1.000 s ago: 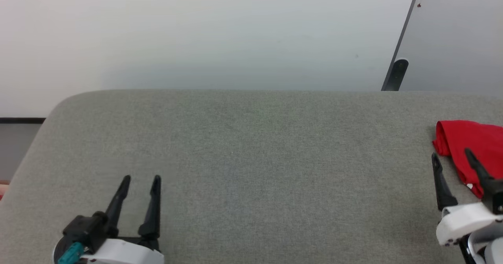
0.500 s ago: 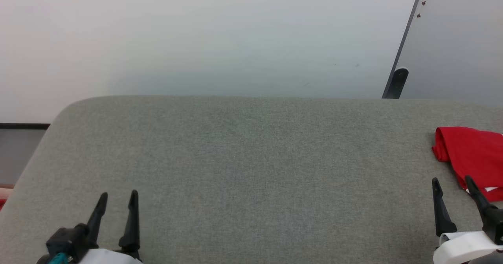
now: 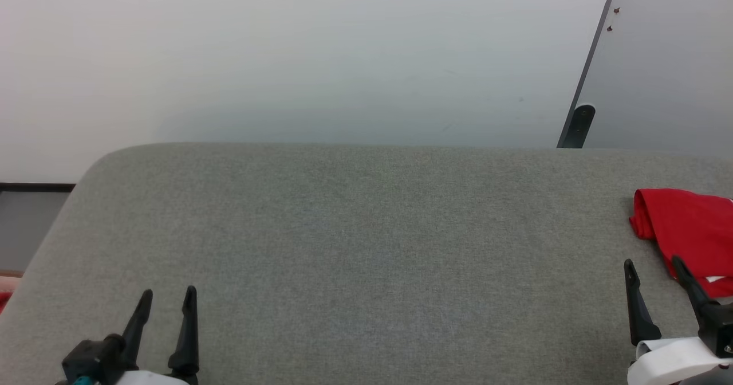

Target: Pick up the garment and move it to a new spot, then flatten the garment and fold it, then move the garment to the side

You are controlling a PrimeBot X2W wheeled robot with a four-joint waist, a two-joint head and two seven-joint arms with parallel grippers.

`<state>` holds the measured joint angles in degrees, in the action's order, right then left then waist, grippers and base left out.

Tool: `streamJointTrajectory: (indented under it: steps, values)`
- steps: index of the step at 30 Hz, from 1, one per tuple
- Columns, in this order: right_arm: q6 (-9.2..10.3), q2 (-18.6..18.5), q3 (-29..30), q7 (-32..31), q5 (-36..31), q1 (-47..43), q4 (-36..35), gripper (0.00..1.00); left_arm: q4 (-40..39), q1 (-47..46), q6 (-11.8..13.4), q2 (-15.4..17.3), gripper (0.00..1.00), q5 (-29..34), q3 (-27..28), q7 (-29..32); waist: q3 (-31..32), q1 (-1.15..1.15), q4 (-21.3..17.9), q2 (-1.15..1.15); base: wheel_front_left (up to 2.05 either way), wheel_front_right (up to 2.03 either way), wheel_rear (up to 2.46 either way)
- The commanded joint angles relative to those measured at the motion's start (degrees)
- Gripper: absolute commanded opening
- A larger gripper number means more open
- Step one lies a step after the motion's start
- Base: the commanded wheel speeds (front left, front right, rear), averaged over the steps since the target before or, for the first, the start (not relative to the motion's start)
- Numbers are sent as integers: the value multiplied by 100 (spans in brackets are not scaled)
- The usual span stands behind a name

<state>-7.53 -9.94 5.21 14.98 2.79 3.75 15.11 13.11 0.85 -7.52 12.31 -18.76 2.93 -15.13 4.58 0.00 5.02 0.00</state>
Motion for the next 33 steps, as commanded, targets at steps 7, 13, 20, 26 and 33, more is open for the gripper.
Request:
streamJointTrajectory:
  steps: [7,13,20,26,33]
  values:
    - [9,-23,-38,25,-2,-86,-27,100,-85,129,6,-1,100,-176,21,5,9,0,21,0,0,0,0]
    - [9,-24,-55,25,15,-93,-3,100,-54,163,5,41,100,-224,28,5,13,0,28,0,0,0,0]
    - [0,78,9,-97,133,-144,234,0,144,234,0,-88,0,-292,6,49,6,0,25,0,0,0,0]
    - [0,130,62,-315,871,-76,236,0,141,145,0,-158,0,-885,47,236,-17,0,0,0,0,0,0]
    - [1,186,31,-463,1686,-71,159,0,122,59,1,-233,0,-1526,74,421,-44,0,-30,0,0,0,0]
